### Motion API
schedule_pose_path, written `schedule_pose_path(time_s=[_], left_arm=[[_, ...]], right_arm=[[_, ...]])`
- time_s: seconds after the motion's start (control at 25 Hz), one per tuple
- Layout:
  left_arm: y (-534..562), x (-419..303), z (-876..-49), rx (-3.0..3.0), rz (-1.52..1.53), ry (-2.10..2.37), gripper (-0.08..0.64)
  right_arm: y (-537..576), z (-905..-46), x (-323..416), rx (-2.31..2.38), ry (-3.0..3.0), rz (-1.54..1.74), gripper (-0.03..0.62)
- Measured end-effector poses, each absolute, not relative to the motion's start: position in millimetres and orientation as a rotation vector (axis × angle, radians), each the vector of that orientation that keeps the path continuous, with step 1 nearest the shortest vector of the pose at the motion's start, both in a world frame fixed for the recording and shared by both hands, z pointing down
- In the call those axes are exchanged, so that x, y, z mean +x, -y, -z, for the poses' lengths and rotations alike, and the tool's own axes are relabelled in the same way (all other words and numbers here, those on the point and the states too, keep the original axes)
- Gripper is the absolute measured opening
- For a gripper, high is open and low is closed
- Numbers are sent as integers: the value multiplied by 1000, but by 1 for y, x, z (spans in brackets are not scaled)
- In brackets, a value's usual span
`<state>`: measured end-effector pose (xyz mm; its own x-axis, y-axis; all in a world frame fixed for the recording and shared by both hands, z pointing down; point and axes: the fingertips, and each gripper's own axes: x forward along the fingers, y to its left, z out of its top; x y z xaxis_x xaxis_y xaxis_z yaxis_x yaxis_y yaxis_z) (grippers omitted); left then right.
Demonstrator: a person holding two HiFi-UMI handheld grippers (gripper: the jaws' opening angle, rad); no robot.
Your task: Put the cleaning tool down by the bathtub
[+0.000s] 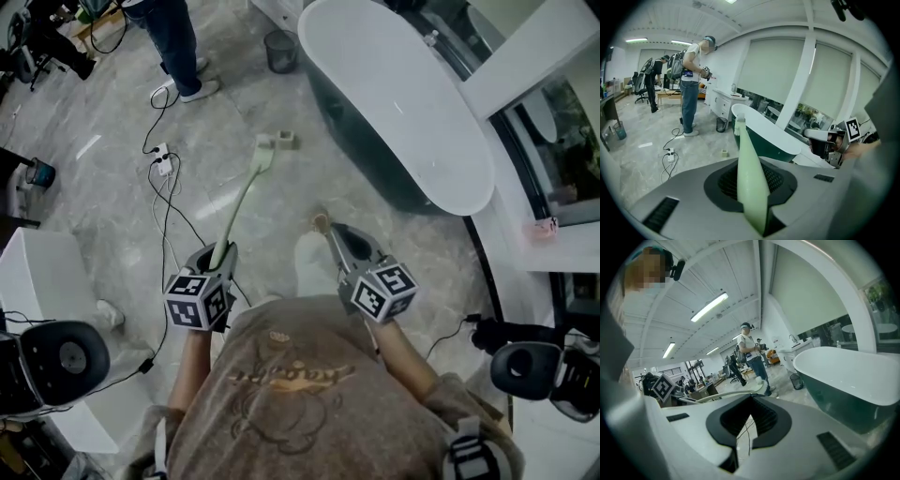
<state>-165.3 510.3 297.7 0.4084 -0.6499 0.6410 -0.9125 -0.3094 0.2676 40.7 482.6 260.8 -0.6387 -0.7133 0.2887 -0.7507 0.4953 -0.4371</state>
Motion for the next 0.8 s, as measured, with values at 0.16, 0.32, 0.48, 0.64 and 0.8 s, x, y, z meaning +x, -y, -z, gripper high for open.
schedule_pose_path(time_s=[0.16,0.32,0.48,0.64,0.8], left_arm=[[-471,-165,-300,2066,-572,1323,67],[-429,-165,-303,2052,-568,1325,67],[-387,-160,-301,2040,-574,1328,67],[-346,-150,-296,2020,-584,1337,67],[-306,-138,-290,2007,-589,1350,67]], right_arm=[[-441,-261,38,1296,2664,-822,-2],[-400,-267,39,1298,2659,-840,0],[-359,-267,42,1285,2660,-877,0],[-315,-262,51,1266,2665,-894,-2],[-270,-254,63,1239,2679,-898,0]])
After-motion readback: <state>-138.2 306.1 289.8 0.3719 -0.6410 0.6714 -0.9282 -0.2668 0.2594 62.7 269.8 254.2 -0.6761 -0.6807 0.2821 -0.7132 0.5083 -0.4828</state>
